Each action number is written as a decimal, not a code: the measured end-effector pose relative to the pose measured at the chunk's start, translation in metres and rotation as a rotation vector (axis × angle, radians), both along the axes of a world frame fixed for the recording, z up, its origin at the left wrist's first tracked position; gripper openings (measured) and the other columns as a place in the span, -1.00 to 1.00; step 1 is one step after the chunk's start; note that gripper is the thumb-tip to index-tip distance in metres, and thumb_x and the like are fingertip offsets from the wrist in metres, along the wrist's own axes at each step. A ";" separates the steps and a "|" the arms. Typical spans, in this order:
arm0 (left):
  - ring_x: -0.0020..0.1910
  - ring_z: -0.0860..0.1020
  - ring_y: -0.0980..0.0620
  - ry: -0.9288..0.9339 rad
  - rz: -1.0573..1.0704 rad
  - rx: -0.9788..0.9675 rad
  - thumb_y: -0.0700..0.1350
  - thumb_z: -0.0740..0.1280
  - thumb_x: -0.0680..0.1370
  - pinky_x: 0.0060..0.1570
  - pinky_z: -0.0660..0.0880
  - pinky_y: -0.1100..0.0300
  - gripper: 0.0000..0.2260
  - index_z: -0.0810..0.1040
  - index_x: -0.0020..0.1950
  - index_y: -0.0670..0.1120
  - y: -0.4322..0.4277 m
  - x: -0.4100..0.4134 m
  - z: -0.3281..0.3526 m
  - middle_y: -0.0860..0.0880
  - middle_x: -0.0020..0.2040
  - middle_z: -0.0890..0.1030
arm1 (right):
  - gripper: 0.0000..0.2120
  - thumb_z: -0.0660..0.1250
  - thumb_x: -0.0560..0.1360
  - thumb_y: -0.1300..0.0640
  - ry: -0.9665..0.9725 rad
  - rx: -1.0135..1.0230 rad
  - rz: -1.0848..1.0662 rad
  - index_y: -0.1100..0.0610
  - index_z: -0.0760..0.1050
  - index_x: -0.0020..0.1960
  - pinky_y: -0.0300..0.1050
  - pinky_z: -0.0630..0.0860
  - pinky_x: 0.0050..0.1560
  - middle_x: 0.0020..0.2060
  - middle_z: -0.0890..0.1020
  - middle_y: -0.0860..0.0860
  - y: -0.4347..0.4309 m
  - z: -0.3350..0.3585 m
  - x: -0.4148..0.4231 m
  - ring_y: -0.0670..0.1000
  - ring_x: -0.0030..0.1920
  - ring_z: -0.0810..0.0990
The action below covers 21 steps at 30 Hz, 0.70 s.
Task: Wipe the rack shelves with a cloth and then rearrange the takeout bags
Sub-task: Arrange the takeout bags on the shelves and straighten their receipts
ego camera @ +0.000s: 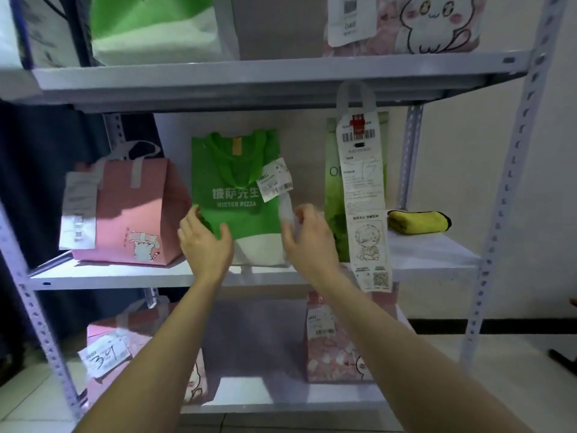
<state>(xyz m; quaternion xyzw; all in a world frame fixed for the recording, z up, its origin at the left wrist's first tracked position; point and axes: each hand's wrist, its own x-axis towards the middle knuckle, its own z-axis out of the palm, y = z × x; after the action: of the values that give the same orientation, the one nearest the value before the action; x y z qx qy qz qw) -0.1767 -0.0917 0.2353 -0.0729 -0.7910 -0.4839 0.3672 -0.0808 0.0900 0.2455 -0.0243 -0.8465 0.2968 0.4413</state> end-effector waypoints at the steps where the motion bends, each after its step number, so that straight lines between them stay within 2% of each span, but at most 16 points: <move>1: 0.47 0.40 -0.24 -0.053 -0.054 0.009 -0.11 0.42 0.61 0.52 0.33 -0.15 -0.38 0.30 0.62 -0.19 -0.005 -0.005 0.000 -0.21 0.48 0.47 | -0.56 0.32 0.66 -0.13 -0.126 -0.114 0.045 0.11 0.39 0.41 -0.01 0.59 0.05 0.18 0.62 0.03 -0.006 0.006 -0.010 0.08 0.15 0.62; 3: 0.53 0.36 -0.25 -0.091 -0.064 0.017 -0.06 0.43 0.61 0.56 0.30 -0.17 -0.28 0.20 0.69 -0.19 -0.014 -0.013 -0.002 -0.22 0.54 0.43 | -0.40 0.32 0.66 -0.17 -0.352 -0.290 0.113 0.14 0.31 0.55 0.01 0.59 0.04 0.33 0.62 0.10 -0.013 0.011 -0.029 0.17 0.29 0.62; 5: 0.58 0.29 -0.28 -0.125 0.005 -0.018 0.03 0.44 0.61 0.60 0.23 -0.19 -0.20 0.12 0.72 -0.18 -0.022 -0.018 -0.006 -0.25 0.60 0.34 | -0.41 0.30 0.68 -0.18 -0.471 -0.253 0.128 0.14 0.32 0.56 0.03 0.62 0.11 0.38 0.61 0.12 -0.015 0.007 -0.040 0.20 0.32 0.61; 7: 0.64 0.20 -0.29 -0.189 -0.023 -0.064 0.11 0.46 0.61 0.63 0.15 -0.20 -0.10 0.03 0.76 -0.15 -0.026 -0.022 -0.008 -0.25 0.66 0.23 | -0.38 0.30 0.64 -0.26 -0.455 -0.231 0.112 0.12 0.36 0.52 0.11 0.63 0.21 0.36 0.61 0.10 -0.019 0.002 -0.042 0.17 0.29 0.62; 10: 0.68 0.18 -0.25 -0.243 -0.155 -0.083 0.15 0.56 0.54 0.65 0.17 -0.20 0.03 -0.03 0.77 -0.12 -0.033 -0.027 -0.009 -0.23 0.69 0.22 | -0.18 0.26 0.48 -0.51 -0.367 -0.312 0.152 0.02 0.38 0.52 0.16 0.64 0.19 0.35 0.61 0.02 -0.033 -0.001 -0.038 0.13 0.28 0.61; 11: 0.67 0.20 -0.24 -0.247 -0.183 -0.084 0.16 0.59 0.51 0.64 0.19 -0.21 0.06 -0.02 0.77 -0.10 -0.035 -0.026 -0.011 -0.22 0.68 0.24 | -0.19 0.28 0.46 -0.52 -0.389 -0.244 0.141 -0.01 0.41 0.51 0.16 0.63 0.19 0.31 0.62 -0.01 -0.037 -0.002 -0.038 0.10 0.25 0.62; 13: 0.64 0.23 -0.23 -0.241 -0.195 -0.090 0.18 0.63 0.45 0.62 0.24 -0.21 0.10 0.01 0.76 -0.05 -0.040 -0.023 -0.014 -0.21 0.64 0.29 | -0.47 0.33 0.56 -0.31 -0.444 -0.050 0.074 0.05 0.56 0.34 0.11 0.65 0.13 0.13 0.70 0.03 -0.038 -0.007 -0.042 0.12 0.13 0.67; 14: 0.63 0.24 -0.24 -0.232 -0.183 -0.092 0.19 0.63 0.44 0.61 0.25 -0.22 0.10 0.02 0.76 -0.05 -0.042 -0.022 -0.016 -0.21 0.62 0.31 | -0.62 0.31 0.63 -0.16 -0.437 -0.017 0.021 0.12 0.62 0.20 0.09 0.66 0.07 0.03 0.72 0.08 -0.035 -0.008 -0.043 0.17 0.06 0.70; 16: 0.63 0.24 -0.23 -0.207 -0.137 -0.094 0.22 0.59 0.48 0.61 0.25 -0.24 0.05 0.04 0.75 -0.06 -0.049 -0.021 -0.018 -0.21 0.63 0.29 | -0.70 0.23 0.69 0.01 -0.365 -0.062 -0.075 0.19 0.64 0.05 0.08 0.68 -0.02 -0.07 0.72 0.15 -0.025 -0.010 -0.039 0.21 -0.05 0.72; 18: 0.64 0.27 -0.18 -0.171 -0.105 -0.073 0.25 0.51 0.55 0.60 0.28 -0.20 -0.05 0.08 0.75 -0.05 -0.057 -0.022 -0.018 -0.16 0.65 0.30 | -0.71 0.19 0.71 0.05 -0.264 -0.120 -0.097 0.18 0.63 0.06 0.08 0.69 -0.07 -0.11 0.71 0.13 -0.013 -0.019 -0.026 0.15 -0.14 0.70; 19: 0.59 0.35 -0.13 -0.159 -0.127 -0.046 0.24 0.47 0.59 0.55 0.34 -0.14 -0.14 0.14 0.74 -0.03 -0.061 -0.021 -0.019 -0.09 0.63 0.37 | -0.73 0.18 0.71 0.05 -0.225 -0.131 -0.075 0.16 0.60 0.05 0.09 0.68 -0.11 -0.15 0.69 0.10 -0.009 -0.027 -0.018 0.11 -0.18 0.68; 21: 0.40 0.56 -0.04 -0.152 -0.244 -0.028 0.19 0.40 0.66 0.36 0.49 0.00 -0.40 0.36 0.63 0.00 -0.064 -0.014 -0.019 0.05 0.43 0.56 | -0.80 0.21 0.69 0.01 -0.197 -0.139 -0.009 0.12 0.50 0.05 0.11 0.63 -0.15 -0.19 0.66 0.06 -0.006 -0.040 -0.001 0.09 -0.20 0.65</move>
<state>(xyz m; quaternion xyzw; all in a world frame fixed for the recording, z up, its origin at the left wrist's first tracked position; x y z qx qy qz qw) -0.1910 -0.1558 0.2164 -0.1367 -0.8084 -0.5182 0.2434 -0.0823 0.0844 0.2053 -0.0877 -0.8631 0.3489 0.3545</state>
